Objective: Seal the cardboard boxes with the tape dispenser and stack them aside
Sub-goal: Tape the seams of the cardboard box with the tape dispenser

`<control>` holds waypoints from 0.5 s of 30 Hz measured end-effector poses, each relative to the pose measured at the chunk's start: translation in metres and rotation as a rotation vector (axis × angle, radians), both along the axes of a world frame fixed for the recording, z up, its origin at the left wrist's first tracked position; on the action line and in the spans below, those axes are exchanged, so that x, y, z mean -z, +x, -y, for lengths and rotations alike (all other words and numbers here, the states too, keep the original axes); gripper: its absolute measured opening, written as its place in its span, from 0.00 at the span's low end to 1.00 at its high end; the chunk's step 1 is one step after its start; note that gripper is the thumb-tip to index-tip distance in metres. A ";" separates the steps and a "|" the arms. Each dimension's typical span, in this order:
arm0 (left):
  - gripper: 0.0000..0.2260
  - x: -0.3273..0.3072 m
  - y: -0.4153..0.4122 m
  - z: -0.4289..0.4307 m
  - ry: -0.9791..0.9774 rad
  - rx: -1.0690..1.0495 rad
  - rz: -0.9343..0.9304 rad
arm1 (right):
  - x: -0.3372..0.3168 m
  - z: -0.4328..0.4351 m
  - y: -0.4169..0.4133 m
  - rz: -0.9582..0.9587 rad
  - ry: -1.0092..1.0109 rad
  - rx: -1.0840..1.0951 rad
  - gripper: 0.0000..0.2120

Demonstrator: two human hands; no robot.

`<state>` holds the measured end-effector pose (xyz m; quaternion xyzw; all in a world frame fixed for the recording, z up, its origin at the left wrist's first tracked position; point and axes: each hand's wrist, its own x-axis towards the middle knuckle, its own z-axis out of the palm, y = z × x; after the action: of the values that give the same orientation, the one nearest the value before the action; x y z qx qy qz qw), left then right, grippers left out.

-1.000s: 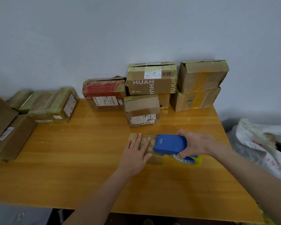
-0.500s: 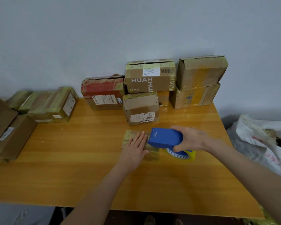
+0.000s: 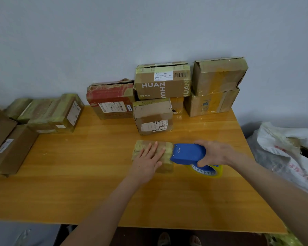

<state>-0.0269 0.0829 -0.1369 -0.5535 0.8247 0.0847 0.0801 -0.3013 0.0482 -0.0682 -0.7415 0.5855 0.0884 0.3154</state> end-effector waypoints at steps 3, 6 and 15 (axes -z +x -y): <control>0.25 -0.007 -0.014 0.000 -0.008 -0.068 -0.072 | 0.000 0.002 0.002 -0.014 -0.003 -0.007 0.33; 0.23 -0.010 -0.032 -0.001 -0.067 -0.135 -0.193 | 0.001 0.004 0.000 0.024 0.011 -0.003 0.31; 0.21 0.006 -0.030 -0.002 -0.066 -0.110 -0.121 | 0.005 0.003 -0.022 0.221 0.046 0.072 0.31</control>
<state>-0.0567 0.0844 -0.1425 -0.5942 0.7987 0.0949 0.0072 -0.3237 0.0457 -0.0729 -0.7178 0.5713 0.0081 0.3980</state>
